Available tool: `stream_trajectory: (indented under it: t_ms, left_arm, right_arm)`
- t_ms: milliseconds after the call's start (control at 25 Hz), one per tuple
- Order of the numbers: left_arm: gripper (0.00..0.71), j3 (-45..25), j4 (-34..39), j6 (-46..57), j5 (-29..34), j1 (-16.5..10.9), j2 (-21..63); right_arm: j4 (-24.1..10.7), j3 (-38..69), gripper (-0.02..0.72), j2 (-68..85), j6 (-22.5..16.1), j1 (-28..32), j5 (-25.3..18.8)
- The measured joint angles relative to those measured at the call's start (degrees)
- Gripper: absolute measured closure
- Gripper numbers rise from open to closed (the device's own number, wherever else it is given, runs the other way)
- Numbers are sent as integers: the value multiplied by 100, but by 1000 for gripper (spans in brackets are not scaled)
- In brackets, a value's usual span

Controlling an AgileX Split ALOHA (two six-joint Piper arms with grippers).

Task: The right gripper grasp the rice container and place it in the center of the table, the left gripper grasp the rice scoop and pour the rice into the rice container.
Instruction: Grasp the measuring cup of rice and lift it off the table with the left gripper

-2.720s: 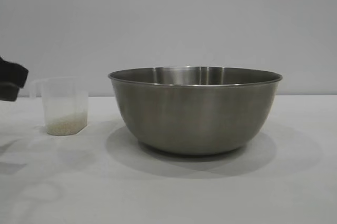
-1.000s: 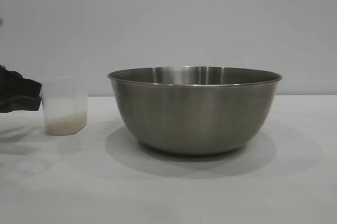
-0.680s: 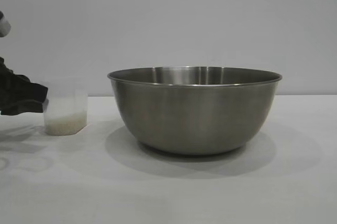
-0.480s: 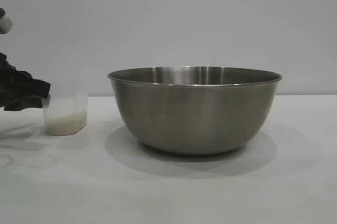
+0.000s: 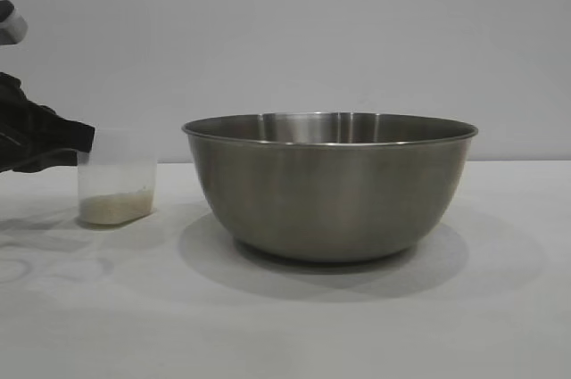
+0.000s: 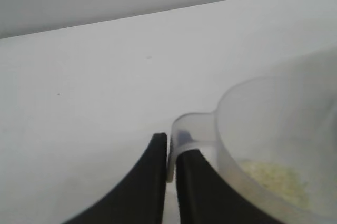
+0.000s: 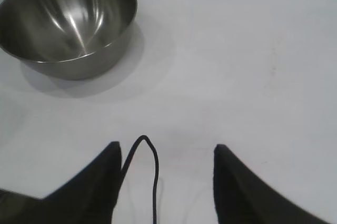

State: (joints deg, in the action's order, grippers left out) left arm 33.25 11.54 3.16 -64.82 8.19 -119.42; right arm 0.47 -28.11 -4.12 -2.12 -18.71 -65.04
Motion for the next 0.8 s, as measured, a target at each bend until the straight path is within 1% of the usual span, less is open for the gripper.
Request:
stream_trajectory:
  t_ms: [200,400,680,800]
  left_arm:
    - [710,44,190,0,0,0,53]
    - [710,83,312,-37,0,0,405]
    - [710,472,994,-361,0,0,1076]
    - [710,743,1465,-603,0,0,1272]
  right_arm:
    - [0,0,326,0,0,0,0]
    - [0,0,326,0,0,0,0]
    - [0,0,326,0,0,0,0]
    - [0,0,326,0,0,0,0]
